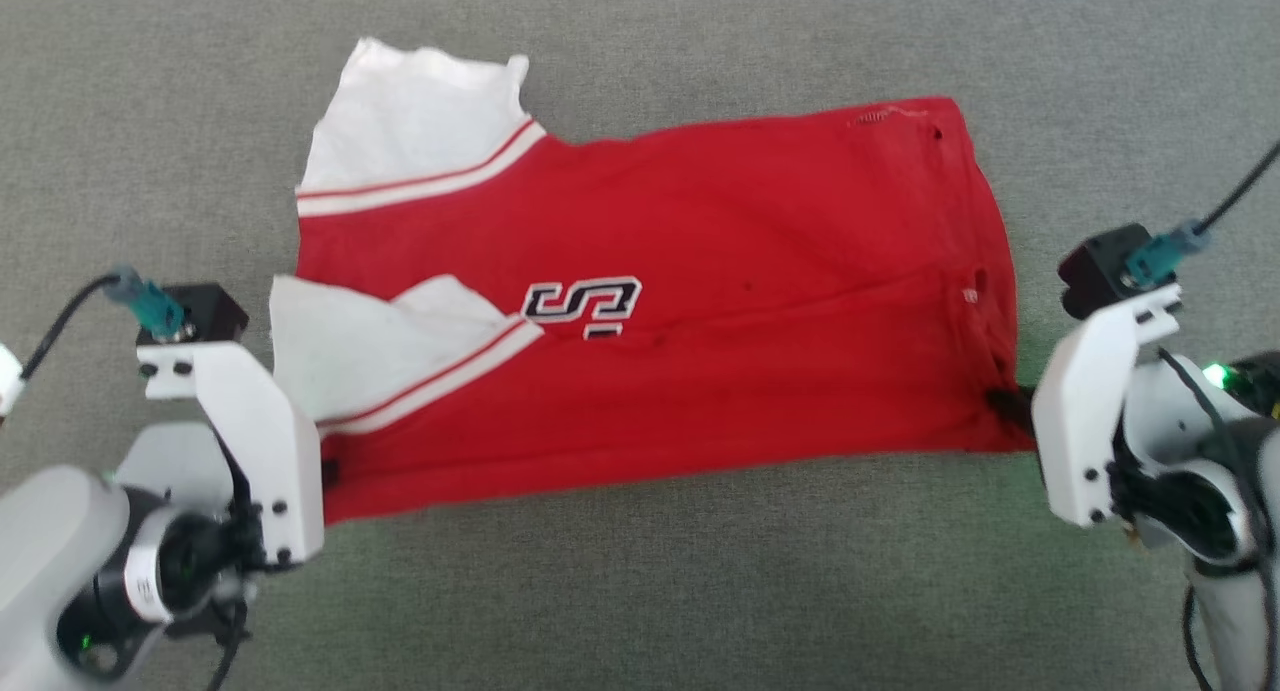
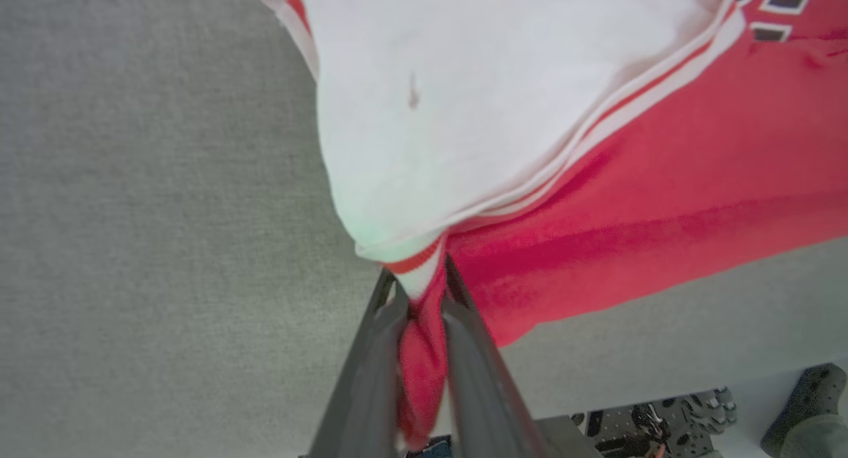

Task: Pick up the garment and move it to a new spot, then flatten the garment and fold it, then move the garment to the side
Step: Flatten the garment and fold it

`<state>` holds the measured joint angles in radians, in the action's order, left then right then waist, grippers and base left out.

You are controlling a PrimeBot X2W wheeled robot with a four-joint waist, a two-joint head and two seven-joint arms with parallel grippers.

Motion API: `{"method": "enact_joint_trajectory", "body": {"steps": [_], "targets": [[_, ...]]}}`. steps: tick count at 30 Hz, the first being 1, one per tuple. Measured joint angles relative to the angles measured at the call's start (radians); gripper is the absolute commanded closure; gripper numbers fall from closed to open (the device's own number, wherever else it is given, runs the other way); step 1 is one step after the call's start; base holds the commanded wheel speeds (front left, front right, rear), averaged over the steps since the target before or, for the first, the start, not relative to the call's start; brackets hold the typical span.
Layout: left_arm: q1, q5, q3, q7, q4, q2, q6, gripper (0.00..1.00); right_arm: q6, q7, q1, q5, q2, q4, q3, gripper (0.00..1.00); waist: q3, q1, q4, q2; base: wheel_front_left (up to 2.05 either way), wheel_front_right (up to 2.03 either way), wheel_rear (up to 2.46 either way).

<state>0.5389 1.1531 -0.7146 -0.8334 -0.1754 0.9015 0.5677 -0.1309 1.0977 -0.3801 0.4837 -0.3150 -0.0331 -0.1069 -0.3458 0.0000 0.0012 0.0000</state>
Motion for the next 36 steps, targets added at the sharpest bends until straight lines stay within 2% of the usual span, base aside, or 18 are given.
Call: {"method": "enact_joint_trajectory", "body": {"steps": [3,6,9,12,15,16,17,18,22,29,31,36], "targets": [[-0.040,0.006,-0.004,-0.012,-0.084,0.034,0.050,1.00,0.000,0.040,0.051,0.027,-0.018,-0.070,0.019,1.00,0.000,0.0000,0.006,0.0000,0.00,0.00,0.00],[-0.077,0.001,-0.013,-0.007,-0.142,0.046,0.077,1.00,0.000,0.071,0.114,0.034,-0.033,-0.134,0.048,1.00,-0.006,0.0001,0.013,0.0000,0.00,0.00,0.00],[-0.107,-0.001,-0.028,0.009,-0.137,0.039,0.079,1.00,0.000,0.080,0.175,0.030,-0.024,-0.170,0.073,1.00,-0.013,0.0000,0.016,0.0000,0.00,0.00,0.00],[-0.126,0.017,-0.030,0.025,-0.080,0.000,0.053,1.00,0.000,0.059,0.215,0.006,-0.003,-0.170,0.072,1.00,-0.018,0.0000,0.014,0.0000,0.00,0.00,0.00],[-0.131,0.017,-0.036,0.037,-0.013,-0.017,0.022,0.58,0.000,0.004,0.226,-0.032,0.018,-0.129,0.062,0.98,-0.015,0.0000,0.006,0.0000,0.00,0.00,0.00],[-0.130,0.018,-0.035,0.043,0.005,-0.023,0.010,0.00,0.000,-0.016,0.226,-0.039,0.028,-0.116,0.054,0.75,-0.013,0.0000,0.003,0.0000,0.00,0.00,0.00],[-0.128,0.018,-0.032,0.048,0.023,-0.025,0.000,0.00,0.000,-0.038,0.225,-0.035,0.041,-0.100,0.053,0.40,-0.011,0.0000,0.001,0.0000,0.00,0.00,0.00],[-0.124,0.021,-0.027,0.051,0.036,-0.027,-0.009,0.00,0.000,-0.065,0.224,-0.038,0.050,-0.089,0.048,0.00,-0.009,0.0000,-0.002,0.0000,0.00,0.00,0.00],[-0.094,0.024,-0.006,0.050,0.061,-0.005,-0.027,0.00,0.000,-0.147,0.219,-0.027,0.072,-0.057,0.026,0.00,0.004,0.0000,-0.014,0.0000,0.00,0.00,0.00],[0.003,0.002,0.041,0.002,0.024,0.105,-0.040,0.00,0.000,-0.330,0.215,-0.013,0.086,-0.098,0.048,0.00,0.028,0.0000,-0.051,0.0000,0.00,0.00,0.00],[0.044,-0.025,0.050,-0.002,0.029,0.127,-0.063,0.00,0.000,-0.400,0.210,-0.017,0.091,-0.120,0.051,0.00,0.029,0.0000,-0.067,0.0000,0.00,0.00,0.00],[0.155,-0.091,0.061,0.020,0.120,0.140,-0.151,0.00,0.000,-0.573,0.203,-0.030,0.107,-0.154,0.040,0.00,0.021,0.0000,-0.122,0.0000,0.00,0.00,0.00]]}}
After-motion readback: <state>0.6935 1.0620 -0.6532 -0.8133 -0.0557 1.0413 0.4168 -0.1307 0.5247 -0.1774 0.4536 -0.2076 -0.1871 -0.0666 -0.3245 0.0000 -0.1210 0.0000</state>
